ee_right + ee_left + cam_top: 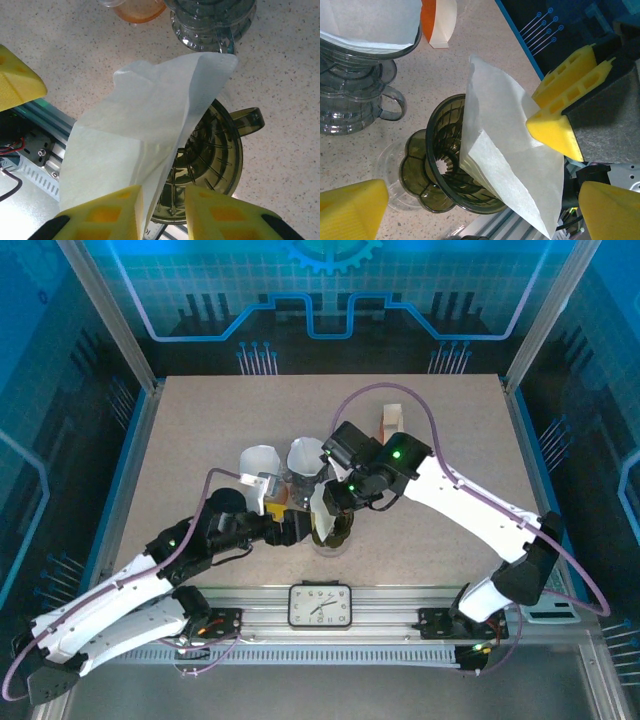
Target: Place the coffee filter in the dripper
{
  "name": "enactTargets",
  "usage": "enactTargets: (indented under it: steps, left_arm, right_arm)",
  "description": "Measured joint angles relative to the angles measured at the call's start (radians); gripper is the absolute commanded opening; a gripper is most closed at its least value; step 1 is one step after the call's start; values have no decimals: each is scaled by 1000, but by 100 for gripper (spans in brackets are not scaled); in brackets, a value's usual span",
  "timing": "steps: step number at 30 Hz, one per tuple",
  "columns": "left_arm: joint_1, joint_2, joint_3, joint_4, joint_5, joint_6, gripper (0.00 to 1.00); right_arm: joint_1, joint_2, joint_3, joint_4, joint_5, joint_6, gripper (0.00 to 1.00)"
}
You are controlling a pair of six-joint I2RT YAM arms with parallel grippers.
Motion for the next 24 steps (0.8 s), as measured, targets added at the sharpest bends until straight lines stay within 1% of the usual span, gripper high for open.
enactTargets:
  steps: [4,7,17,24]
  left_arm:
    - [0,-4,0,0,0,-1,99]
    - [0,-11,0,-3,0,-1,99]
    - [0,-34,0,-11,0,-1,99]
    - [0,-33,0,-12,0,-1,99]
  right_arm:
    - [11,-5,-11,19,6,6,10]
    - [20,-4,-9,15,33,-4,0]
    - [53,18,33,-39,148,-63,0]
    - [58,34,31,-39,181,-86,0]
